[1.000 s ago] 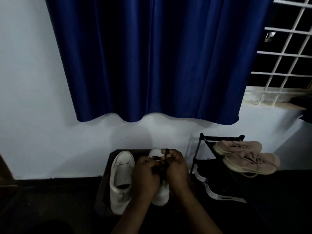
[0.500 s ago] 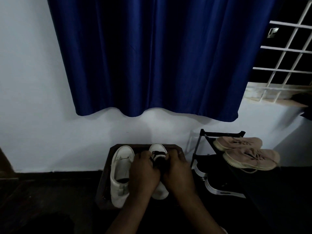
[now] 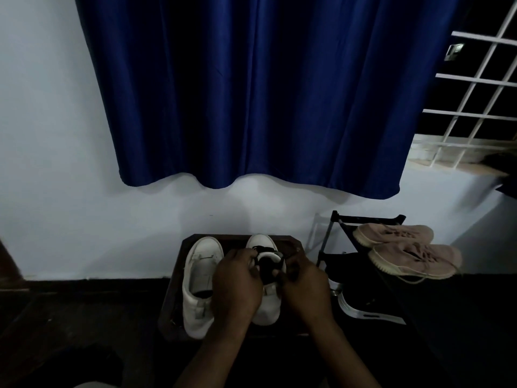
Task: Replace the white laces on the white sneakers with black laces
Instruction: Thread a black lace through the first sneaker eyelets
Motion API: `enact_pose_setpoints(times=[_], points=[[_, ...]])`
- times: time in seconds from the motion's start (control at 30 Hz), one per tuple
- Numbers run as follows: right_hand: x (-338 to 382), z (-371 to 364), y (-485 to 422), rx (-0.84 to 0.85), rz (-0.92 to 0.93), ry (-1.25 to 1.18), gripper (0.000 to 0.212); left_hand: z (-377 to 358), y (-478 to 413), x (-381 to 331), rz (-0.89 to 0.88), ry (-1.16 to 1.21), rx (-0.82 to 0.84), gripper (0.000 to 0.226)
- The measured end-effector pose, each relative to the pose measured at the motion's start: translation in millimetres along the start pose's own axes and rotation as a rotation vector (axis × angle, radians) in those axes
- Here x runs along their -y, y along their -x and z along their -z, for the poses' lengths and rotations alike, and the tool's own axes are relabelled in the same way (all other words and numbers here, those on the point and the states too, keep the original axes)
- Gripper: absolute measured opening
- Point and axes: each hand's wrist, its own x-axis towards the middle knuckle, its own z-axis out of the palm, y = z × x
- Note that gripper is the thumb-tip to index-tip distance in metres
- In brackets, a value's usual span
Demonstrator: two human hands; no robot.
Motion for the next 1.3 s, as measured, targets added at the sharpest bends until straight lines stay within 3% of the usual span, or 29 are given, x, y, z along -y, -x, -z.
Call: enact_pose_setpoints(times=[0.3,0.4,0.53,0.77,0.97,1.13,1.23,1.3], points=[[2,-5,0,-0.169,0.058,0.000,0.010,0,-1,-1,-0.022,0.005,0.000,0.029],[5,-5,-5,-0.117,0.047,-0.020,0.023,0,-1,-3,-0.009,-0.028,0.010,0.029],[6,-14,-17,-0.064,0.211,0.037,0.040,0,0,-4,0.000,-0.041,0.013,0.028],[10,-28,-34,-0.064,0.470,0.175,0.023,1,0,-2,-0.006,-0.063,0.029,0.023],[15,-27,-37,-0.123,0.381,0.134,0.019,0,2,-5,-0.012,-0.076,0.025,0.030],[26,-31,-44,0.000,0.263,0.077,0.024,1,3,-4,0.004,-0.089,0.026,0.026],[19,-28,-37,-0.044,0.214,-0.146,0.014,0,2,0,0.002,-0.092,0.022,0.025],[9,-23,-26,-0.069,0.059,-0.416,0.021,0,3,2,-0.015,-0.085,0.026,0.024]])
